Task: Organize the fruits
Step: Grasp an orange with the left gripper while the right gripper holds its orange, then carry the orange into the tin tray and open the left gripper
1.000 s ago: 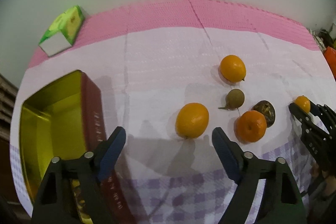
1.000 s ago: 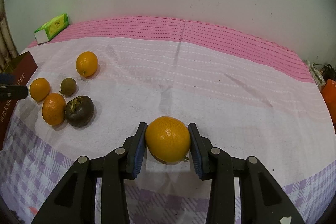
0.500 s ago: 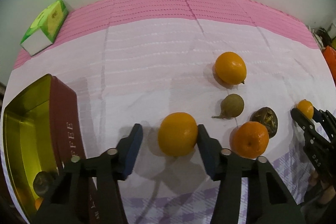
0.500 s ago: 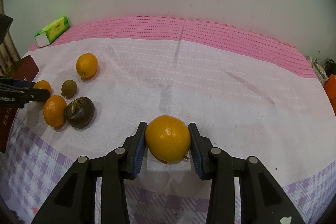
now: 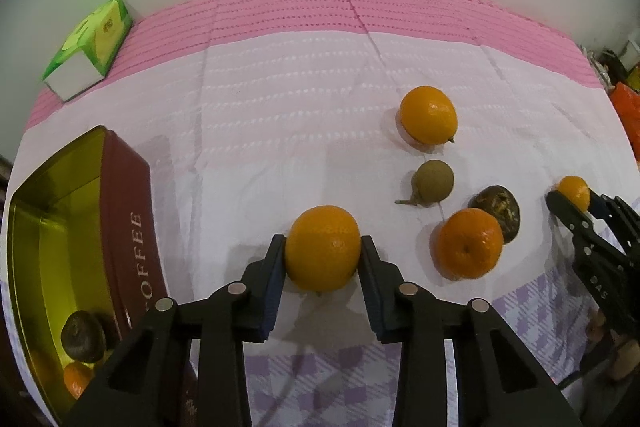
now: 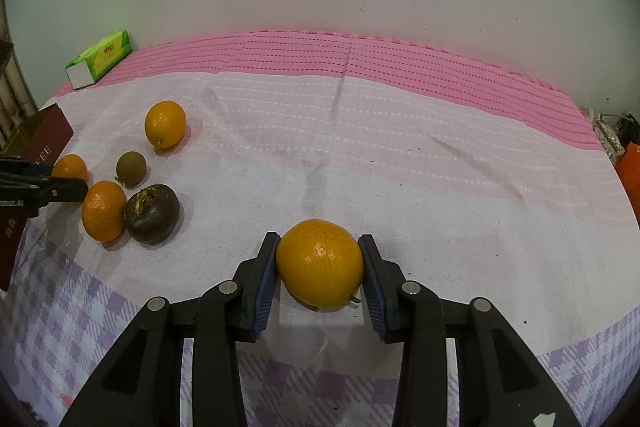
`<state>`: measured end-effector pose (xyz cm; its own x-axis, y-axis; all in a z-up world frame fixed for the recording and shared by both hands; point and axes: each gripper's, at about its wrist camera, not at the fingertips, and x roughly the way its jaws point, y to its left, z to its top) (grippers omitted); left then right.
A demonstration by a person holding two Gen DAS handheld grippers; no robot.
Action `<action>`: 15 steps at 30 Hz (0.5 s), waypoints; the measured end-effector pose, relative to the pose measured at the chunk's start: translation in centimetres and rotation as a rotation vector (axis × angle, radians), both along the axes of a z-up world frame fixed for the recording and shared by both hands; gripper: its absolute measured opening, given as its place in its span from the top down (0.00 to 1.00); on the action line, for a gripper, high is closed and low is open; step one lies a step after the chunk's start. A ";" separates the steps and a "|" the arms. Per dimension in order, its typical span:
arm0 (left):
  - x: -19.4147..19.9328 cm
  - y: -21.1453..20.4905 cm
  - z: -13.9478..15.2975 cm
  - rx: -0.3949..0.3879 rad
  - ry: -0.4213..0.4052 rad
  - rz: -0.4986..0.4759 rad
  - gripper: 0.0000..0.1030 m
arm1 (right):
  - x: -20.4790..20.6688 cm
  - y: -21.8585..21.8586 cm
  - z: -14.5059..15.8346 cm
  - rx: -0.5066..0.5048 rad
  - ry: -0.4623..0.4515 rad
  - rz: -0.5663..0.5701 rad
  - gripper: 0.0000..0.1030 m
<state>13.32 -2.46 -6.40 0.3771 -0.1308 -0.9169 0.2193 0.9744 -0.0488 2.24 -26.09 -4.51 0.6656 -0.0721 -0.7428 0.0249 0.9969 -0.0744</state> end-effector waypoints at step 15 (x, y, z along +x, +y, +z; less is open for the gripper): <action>-3.4 3.5 3.7 -0.028 -0.061 0.069 0.65 | 0.1 0.1 -0.1 -0.008 0.001 -0.001 0.65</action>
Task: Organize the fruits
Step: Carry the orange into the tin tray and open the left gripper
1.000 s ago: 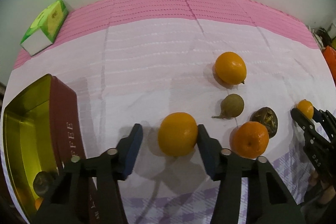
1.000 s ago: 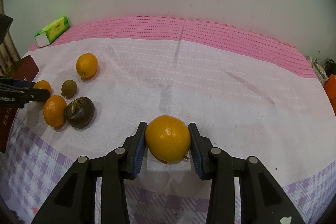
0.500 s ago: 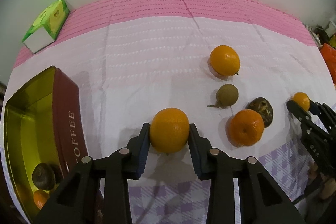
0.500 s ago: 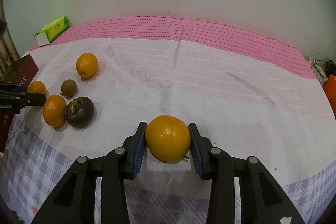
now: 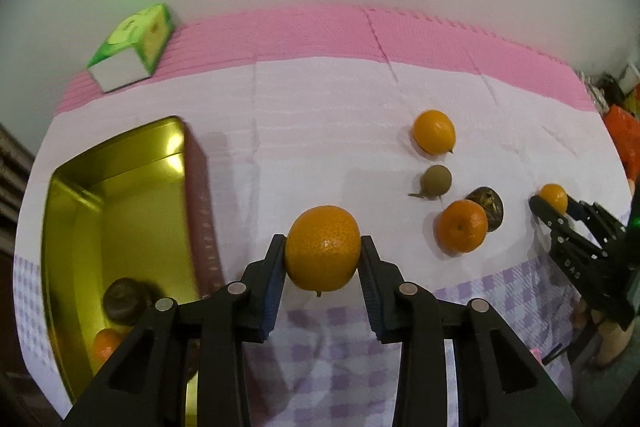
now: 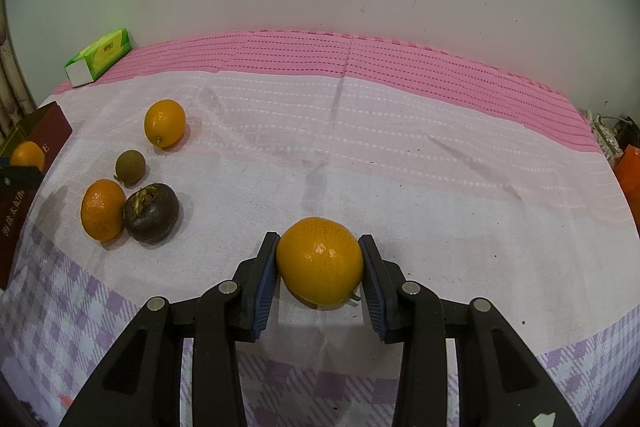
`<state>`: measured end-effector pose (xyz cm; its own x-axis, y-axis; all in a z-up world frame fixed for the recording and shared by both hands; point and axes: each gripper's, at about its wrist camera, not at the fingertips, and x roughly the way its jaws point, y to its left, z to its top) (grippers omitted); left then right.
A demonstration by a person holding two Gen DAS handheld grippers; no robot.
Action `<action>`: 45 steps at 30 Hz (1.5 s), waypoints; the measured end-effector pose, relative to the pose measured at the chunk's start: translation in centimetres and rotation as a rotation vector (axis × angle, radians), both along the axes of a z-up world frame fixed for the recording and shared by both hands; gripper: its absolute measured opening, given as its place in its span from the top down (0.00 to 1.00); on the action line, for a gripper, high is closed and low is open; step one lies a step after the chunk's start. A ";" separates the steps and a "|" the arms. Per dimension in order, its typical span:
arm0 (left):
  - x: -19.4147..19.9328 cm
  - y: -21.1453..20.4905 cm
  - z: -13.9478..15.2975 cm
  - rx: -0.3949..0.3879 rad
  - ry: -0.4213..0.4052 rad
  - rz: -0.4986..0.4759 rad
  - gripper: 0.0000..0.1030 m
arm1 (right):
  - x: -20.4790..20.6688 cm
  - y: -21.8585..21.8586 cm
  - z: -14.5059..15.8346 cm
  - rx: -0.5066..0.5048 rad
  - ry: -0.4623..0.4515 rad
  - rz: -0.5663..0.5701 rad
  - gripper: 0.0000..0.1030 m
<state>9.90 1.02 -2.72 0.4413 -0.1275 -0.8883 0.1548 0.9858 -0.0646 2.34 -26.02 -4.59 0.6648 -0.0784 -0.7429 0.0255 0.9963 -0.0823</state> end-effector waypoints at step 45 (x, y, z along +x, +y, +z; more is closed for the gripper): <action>-1.1 18.0 -2.1 0.053 0.044 0.369 0.65 | 0.4 0.2 0.0 -0.028 0.000 0.003 0.64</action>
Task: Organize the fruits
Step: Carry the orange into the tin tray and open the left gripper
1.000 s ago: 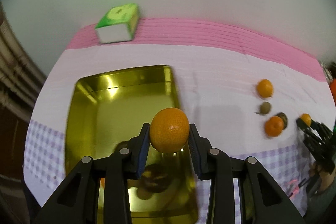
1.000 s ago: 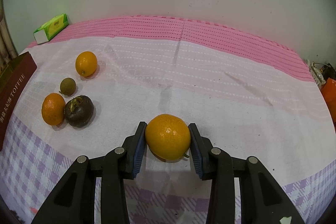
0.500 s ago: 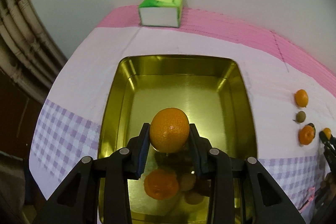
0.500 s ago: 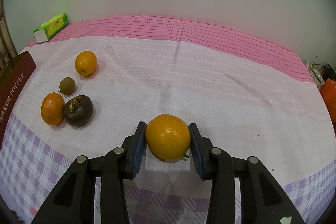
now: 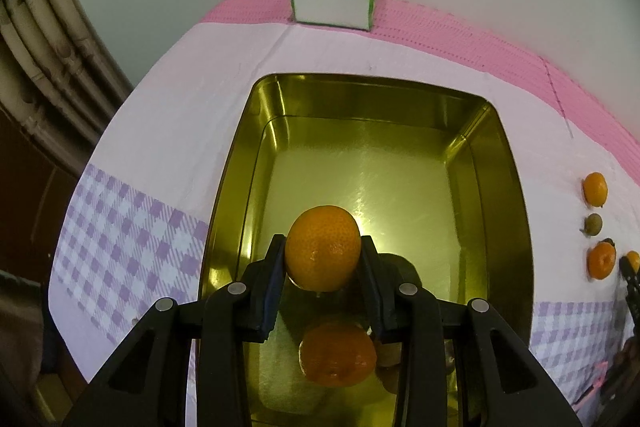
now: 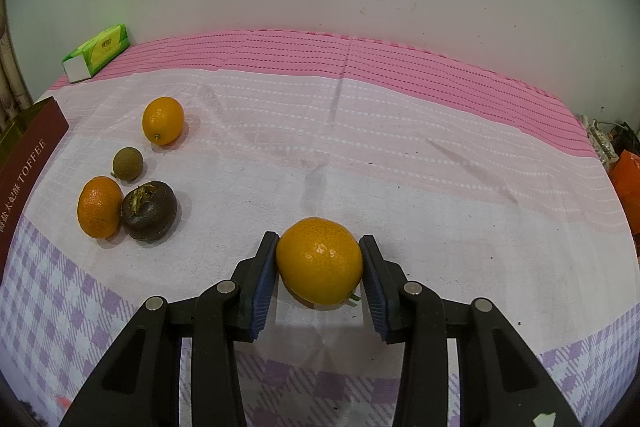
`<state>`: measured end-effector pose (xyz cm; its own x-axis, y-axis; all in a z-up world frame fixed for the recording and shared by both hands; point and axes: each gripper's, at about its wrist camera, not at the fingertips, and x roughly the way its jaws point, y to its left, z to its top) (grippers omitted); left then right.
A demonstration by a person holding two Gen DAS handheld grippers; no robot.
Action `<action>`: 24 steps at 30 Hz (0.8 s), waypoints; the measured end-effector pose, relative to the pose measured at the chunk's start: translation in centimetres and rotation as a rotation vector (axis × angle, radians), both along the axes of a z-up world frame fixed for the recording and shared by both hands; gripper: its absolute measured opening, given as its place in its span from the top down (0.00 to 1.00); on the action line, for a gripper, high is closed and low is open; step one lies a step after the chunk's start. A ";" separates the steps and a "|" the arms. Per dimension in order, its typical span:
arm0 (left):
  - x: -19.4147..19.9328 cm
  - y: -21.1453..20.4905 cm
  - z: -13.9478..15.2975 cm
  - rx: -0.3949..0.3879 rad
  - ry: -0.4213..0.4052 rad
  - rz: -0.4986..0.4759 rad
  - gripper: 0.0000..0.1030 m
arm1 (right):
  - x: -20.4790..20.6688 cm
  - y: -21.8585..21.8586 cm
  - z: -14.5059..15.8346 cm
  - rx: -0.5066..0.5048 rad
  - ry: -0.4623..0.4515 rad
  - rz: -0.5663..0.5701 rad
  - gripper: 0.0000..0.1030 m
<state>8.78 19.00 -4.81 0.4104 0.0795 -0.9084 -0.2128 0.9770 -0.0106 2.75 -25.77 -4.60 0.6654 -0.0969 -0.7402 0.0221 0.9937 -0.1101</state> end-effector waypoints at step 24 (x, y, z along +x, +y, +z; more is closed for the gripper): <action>-0.1 1.4 -1.5 0.003 0.033 0.026 0.65 | 0.1 -0.1 -0.1 -0.006 0.000 -0.002 0.62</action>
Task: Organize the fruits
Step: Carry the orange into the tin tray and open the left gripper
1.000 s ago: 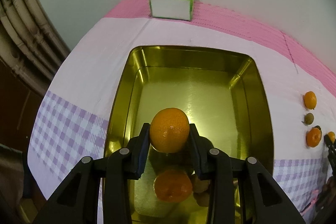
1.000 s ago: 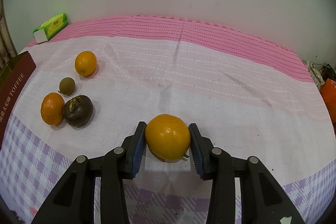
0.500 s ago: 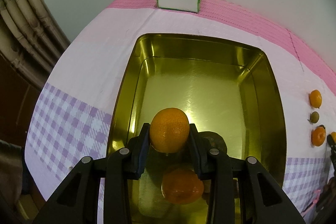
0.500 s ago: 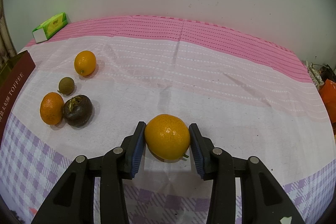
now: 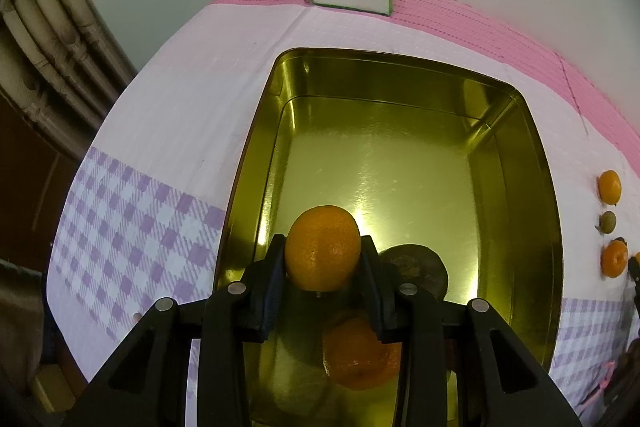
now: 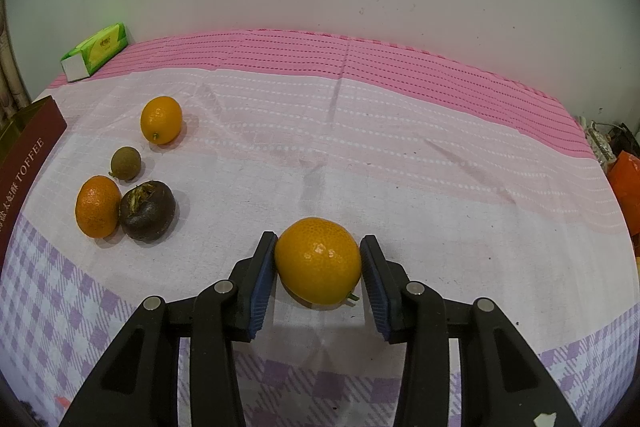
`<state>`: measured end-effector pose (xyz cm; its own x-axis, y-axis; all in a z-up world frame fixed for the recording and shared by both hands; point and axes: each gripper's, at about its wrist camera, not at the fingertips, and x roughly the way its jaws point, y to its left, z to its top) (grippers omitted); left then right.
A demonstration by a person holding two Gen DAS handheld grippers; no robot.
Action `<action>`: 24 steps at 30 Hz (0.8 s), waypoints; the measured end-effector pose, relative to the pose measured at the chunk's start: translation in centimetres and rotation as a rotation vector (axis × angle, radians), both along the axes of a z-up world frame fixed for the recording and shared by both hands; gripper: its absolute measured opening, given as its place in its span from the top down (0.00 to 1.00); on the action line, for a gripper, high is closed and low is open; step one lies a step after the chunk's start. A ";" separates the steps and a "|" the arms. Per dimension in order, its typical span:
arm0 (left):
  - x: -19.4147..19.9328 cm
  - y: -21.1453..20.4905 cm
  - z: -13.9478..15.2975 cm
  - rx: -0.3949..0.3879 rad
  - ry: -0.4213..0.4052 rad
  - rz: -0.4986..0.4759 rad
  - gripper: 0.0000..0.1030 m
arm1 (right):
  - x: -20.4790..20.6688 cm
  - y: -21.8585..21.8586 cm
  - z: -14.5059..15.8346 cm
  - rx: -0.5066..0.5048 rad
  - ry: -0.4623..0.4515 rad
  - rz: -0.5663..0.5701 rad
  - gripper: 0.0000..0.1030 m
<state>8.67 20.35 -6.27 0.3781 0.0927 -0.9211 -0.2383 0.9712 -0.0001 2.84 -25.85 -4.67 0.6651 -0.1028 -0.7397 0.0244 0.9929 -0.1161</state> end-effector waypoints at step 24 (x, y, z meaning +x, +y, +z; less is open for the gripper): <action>-1.3 -0.6 2.2 0.030 -0.027 -0.033 0.60 | 0.2 -0.2 0.0 -0.004 0.000 0.000 0.61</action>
